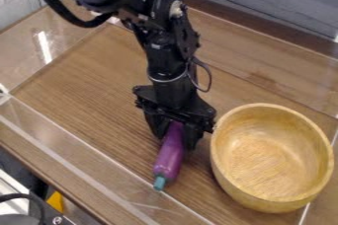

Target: Put the purple eggplant in the brown bowl

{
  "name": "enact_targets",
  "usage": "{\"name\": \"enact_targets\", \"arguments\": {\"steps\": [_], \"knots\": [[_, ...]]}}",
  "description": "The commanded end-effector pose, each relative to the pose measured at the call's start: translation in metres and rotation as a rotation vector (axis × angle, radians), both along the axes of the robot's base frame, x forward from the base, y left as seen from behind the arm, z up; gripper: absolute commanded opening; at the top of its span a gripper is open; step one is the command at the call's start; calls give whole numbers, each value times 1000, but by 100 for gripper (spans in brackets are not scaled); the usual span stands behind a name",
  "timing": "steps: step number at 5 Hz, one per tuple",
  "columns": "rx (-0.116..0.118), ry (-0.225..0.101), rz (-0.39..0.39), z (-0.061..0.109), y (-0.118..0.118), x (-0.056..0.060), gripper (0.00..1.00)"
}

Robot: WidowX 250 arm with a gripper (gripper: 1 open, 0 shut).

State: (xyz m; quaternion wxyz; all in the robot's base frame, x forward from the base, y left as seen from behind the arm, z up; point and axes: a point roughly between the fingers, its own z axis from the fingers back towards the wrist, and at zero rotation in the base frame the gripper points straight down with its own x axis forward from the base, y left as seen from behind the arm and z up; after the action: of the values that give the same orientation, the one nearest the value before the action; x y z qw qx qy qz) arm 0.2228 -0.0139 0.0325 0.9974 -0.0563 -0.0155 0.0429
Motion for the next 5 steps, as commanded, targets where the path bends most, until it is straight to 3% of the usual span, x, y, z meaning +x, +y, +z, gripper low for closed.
{"name": "enact_targets", "arguments": {"steps": [1, 5], "knots": [[-5, -32, 4, 11, -3, 6, 0], [-20, 4, 24, 18, -7, 2, 0]]}}
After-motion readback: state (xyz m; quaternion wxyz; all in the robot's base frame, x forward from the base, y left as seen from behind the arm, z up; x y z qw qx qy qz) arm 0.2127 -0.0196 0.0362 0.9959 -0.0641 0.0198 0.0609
